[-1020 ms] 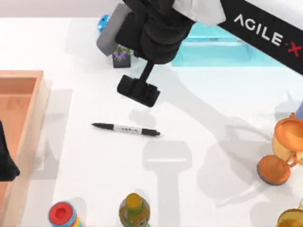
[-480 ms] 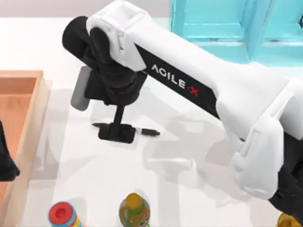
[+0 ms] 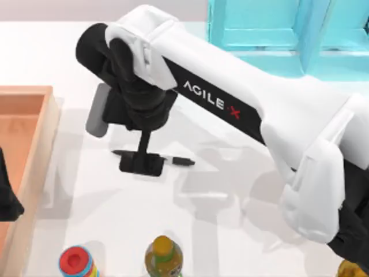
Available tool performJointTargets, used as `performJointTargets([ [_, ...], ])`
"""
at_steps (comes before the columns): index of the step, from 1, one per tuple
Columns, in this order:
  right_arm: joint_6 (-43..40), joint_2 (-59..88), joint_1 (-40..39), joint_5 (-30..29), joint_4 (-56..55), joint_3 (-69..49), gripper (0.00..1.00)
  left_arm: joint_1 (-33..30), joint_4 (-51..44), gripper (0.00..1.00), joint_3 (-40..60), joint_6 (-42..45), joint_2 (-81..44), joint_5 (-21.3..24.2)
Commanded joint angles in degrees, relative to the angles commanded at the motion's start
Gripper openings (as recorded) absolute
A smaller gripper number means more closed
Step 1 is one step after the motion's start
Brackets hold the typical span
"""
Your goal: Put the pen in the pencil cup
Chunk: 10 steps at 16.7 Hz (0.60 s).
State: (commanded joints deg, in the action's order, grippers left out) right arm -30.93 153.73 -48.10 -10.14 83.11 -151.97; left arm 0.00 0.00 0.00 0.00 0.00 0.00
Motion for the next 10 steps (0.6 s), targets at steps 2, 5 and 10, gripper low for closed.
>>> performJointTargets([
  [2, -0.36, 0.13, 0.24, 0.01, -3.87, 3.63, 1.0, 0.0, 0.0, 1.0, 0.0, 0.0, 0.0, 0.0],
  [5, -0.91, 0.57, 0.84, 0.07, -11.27, 10.4, 1.0, 0.0, 0.0, 1.0, 0.0, 0.0, 0.0, 0.0],
  [10, -1.52, 1.21, 1.43, 0.11, -19.04, 17.51, 1.0, 0.0, 0.0, 1.0, 0.0, 0.0, 0.0, 0.0],
])
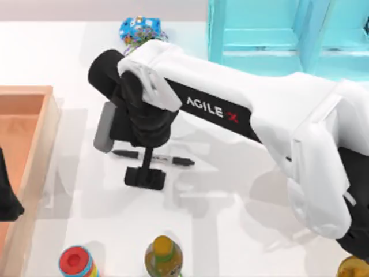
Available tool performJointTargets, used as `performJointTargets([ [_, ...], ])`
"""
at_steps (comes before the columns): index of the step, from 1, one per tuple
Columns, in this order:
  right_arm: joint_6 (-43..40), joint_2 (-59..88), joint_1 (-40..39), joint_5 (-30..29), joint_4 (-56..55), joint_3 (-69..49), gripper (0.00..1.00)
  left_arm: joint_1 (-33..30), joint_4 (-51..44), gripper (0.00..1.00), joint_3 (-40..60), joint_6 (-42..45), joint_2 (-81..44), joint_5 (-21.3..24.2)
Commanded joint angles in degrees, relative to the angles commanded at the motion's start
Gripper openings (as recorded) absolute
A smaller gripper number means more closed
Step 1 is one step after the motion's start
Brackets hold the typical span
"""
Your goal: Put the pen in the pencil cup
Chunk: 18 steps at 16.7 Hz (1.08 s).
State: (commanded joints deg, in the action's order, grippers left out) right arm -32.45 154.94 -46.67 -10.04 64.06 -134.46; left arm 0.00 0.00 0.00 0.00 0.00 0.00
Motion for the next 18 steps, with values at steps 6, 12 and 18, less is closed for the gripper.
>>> performJointTargets([
  [6, 0.0, 0.0, 0.0, 0.0, -0.01, 0.01, 0.77, 0.0, 0.0, 1.0, 0.0, 0.0, 0.0, 0.0],
  [12, 0.0, 0.0, 0.0, 0.0, -0.01, 0.01, 0.32, 0.0, 0.0, 1.0, 0.0, 0.0, 0.0, 0.0],
  [18, 0.0, 0.0, 0.0, 0.0, -0.01, 0.01, 0.0, 0.0, 0.0, 1.0, 0.0, 0.0, 0.0, 0.0],
])
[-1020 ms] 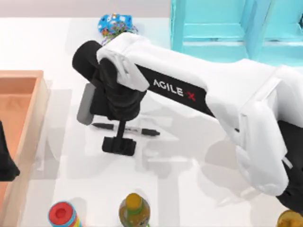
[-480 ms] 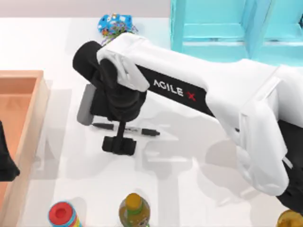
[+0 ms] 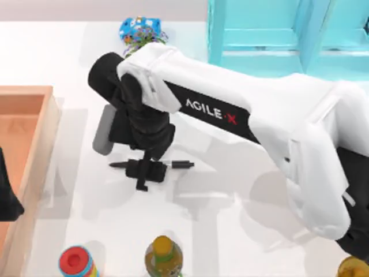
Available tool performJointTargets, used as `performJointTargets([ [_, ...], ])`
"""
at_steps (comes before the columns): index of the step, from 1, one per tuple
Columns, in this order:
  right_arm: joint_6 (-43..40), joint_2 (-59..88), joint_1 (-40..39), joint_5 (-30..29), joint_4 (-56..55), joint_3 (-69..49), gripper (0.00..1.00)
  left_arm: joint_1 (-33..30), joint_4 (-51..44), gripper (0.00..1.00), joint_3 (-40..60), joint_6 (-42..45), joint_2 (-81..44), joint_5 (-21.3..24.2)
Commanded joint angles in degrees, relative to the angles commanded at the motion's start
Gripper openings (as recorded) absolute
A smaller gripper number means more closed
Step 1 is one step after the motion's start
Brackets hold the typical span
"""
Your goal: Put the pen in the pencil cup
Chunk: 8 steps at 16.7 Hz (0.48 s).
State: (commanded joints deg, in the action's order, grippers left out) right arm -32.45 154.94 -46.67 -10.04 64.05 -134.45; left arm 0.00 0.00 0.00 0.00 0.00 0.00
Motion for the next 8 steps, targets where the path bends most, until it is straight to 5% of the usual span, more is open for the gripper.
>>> performJointTargets([
  [8, 2.05, -4.46, -0.93, 2.23, 2.0, 0.99, 0.0, 0.0, 0.0, 1.0, 0.0, 0.0, 0.0, 0.0],
])
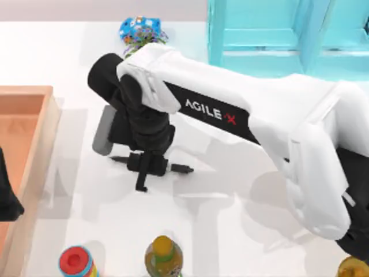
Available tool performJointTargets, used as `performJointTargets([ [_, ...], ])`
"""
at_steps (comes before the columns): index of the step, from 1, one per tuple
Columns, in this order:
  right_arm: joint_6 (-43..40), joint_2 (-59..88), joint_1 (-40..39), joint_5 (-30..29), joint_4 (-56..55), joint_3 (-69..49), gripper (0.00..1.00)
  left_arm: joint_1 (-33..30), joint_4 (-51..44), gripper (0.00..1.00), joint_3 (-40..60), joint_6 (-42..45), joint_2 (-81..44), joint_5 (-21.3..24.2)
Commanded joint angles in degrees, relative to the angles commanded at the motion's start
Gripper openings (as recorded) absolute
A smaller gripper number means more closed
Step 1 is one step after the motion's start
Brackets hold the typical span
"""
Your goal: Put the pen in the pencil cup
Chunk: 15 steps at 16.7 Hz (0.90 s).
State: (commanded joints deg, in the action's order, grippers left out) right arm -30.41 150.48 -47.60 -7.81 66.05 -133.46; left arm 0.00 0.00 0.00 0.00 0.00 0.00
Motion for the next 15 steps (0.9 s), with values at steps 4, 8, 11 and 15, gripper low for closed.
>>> performJointTargets([
  [4, 3.64, -6.61, -4.2, -0.89, 4.18, 2.5, 0.0, 0.0, 0.0, 1.0, 0.0, 0.0, 0.0, 0.0],
  [8, 10.6, -18.55, -10.69, -1.25, 11.43, 6.75, 0.0, 0.0, 0.0, 1.0, 0.0, 0.0, 0.0, 0.0],
  [11, 14.31, -24.23, -14.44, -1.16, 15.92, 9.68, 0.0, 0.0, 0.0, 1.0, 0.0, 0.0, 0.0, 0.0],
  [15, 14.84, -25.02, -14.96, -1.2, 16.7, 10.41, 0.0, 0.0, 0.0, 1.0, 0.0, 0.0, 0.0, 0.0],
])
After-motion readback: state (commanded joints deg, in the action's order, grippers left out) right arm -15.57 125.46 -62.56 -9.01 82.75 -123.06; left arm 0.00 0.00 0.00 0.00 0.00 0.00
